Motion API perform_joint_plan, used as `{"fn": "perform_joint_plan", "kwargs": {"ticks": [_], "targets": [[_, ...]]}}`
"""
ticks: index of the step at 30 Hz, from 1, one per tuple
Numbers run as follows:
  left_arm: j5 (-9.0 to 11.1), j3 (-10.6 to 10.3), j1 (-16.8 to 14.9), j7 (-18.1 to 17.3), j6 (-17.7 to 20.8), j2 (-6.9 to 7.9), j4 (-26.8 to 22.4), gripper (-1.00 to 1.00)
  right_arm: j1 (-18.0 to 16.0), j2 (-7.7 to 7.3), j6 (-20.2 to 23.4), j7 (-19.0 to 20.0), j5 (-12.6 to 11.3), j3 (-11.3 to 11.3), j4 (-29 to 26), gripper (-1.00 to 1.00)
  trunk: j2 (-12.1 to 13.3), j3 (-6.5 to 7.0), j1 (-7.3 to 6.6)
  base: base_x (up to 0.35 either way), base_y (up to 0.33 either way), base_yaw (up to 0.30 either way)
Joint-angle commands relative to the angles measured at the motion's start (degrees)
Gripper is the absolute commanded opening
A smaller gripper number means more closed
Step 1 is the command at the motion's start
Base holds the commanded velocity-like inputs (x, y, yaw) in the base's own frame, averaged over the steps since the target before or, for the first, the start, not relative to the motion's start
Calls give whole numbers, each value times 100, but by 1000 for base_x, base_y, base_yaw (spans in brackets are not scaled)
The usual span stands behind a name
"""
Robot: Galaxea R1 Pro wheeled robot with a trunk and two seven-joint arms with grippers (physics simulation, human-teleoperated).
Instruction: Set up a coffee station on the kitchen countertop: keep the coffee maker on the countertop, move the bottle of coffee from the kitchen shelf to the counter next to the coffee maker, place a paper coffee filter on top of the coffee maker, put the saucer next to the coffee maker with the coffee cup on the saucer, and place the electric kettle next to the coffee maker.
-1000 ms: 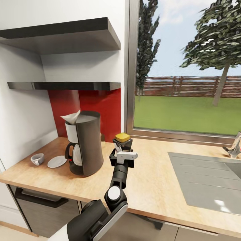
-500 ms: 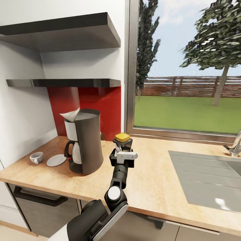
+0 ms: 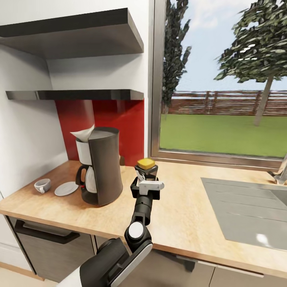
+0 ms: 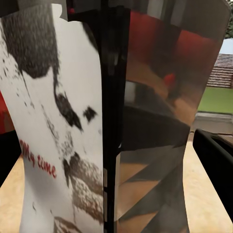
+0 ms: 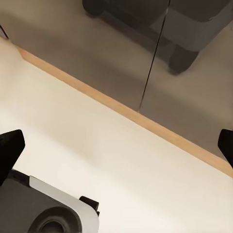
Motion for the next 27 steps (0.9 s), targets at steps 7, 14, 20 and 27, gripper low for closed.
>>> {"fn": "perform_joint_plan", "kwargs": {"ticks": [7, 14, 20, 27], "targets": [[4, -14, -8, 40, 38, 1, -8, -100, -3, 0, -17, 31, -62, 37, 8, 100, -287, -132, 155, 0, 0, 0], [4, -13, -8, 40, 37, 1, -8, -100, -3, 0, -17, 31, -62, 37, 8, 100, -568, -258, 309, 0, 0, 0], [4, -13, -8, 41, 37, 1, -8, -100, -3, 0, -17, 31, -62, 37, 8, 100, -808, -366, 441, 0, 0, 0], [4, -12, -8, 48, 37, 1, -8, -100, -3, 0, -17, 31, -62, 37, 8, 100, -1089, -491, 594, 0, 0, 0]]}}
